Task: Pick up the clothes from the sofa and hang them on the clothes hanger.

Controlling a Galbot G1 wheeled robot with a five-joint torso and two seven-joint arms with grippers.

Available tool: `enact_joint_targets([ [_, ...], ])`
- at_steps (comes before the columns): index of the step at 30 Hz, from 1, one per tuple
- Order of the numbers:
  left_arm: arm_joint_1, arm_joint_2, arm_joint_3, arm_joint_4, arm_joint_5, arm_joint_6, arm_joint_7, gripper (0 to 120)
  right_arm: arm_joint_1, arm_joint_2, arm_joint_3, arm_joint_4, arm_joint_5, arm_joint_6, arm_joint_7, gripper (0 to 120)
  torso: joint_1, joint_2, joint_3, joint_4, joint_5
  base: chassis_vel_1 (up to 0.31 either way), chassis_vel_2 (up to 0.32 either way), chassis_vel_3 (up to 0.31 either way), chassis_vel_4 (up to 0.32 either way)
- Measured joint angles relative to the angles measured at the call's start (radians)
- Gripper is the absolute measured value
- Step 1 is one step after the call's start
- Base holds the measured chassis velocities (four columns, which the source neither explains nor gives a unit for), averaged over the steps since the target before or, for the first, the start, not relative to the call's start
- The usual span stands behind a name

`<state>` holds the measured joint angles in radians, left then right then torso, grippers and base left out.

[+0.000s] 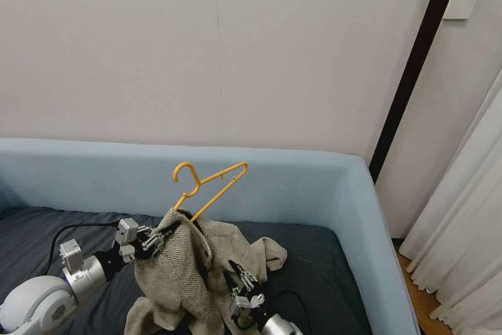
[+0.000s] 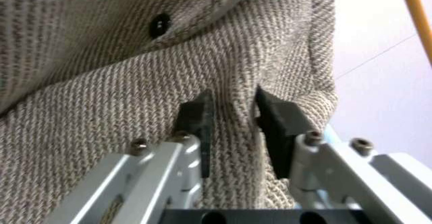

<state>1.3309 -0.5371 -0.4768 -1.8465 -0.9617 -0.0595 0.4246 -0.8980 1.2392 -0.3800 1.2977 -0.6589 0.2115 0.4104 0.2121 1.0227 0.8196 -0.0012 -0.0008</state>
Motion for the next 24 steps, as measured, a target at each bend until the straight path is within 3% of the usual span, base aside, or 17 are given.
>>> enact_joint_targets([
  [6, -0.001, -0.005, 0.002, 0.008, 0.005, -0.004, 0.000, 8, 0.009, -0.010, 0.018, 0.015, 0.070, 0.051, -0.040, 2, 0.000, 0.000, 0.000, 0.0000, 0.0000, 0.000, 0.000, 0.000, 0.000],
  [12, -0.007, -0.013, 0.009, 0.018, 0.007, -0.008, 0.000, 8, 0.022, -0.033, 0.048, 0.035, 0.196, 0.104, -0.137, 0, 0.000, 0.000, 0.000, 0.0000, 0.0001, 0.000, 0.000, 0.000, 0.000],
  [16, -0.017, -0.018, 0.017, 0.027, 0.007, -0.018, 0.003, 8, 0.040, -0.069, 0.064, 0.064, 0.546, 0.175, -0.311, 0, 0.000, 0.000, 0.000, 0.0000, 0.0001, 0.000, 0.000, 0.000, 0.000],
  [17, -0.017, -0.018, 0.017, 0.027, 0.007, -0.018, 0.003, 8, 0.040, -0.069, 0.064, 0.064, 0.546, 0.175, -0.311, 0, 0.000, 0.000, 0.000, 0.0000, 0.0001, 0.000, 0.000, 0.000, 0.000],
  [22, -0.042, -0.033, 0.036, 0.046, -0.058, -0.059, 0.043, 8, 0.071, -0.109, 0.113, 0.124, 1.141, 0.209, -0.613, 0, 0.000, 0.000, 0.000, -0.0001, 0.0000, 0.000, 0.000, 0.000, 0.000],
  [23, -0.042, -0.033, 0.036, 0.046, -0.058, -0.059, 0.043, 8, 0.071, -0.109, 0.113, 0.124, 1.141, 0.209, -0.613, 0, 0.000, 0.000, 0.000, -0.0001, 0.0000, 0.000, 0.000, 0.000, 0.000],
  [24, -0.045, -0.036, 0.038, 0.051, -0.072, -0.070, 0.060, 8, 0.075, -0.114, 0.123, 0.135, 1.238, 0.195, -0.662, 0, 0.000, 0.000, 0.000, 0.0000, 0.0001, 0.000, 0.000, 0.000, 0.000],
])
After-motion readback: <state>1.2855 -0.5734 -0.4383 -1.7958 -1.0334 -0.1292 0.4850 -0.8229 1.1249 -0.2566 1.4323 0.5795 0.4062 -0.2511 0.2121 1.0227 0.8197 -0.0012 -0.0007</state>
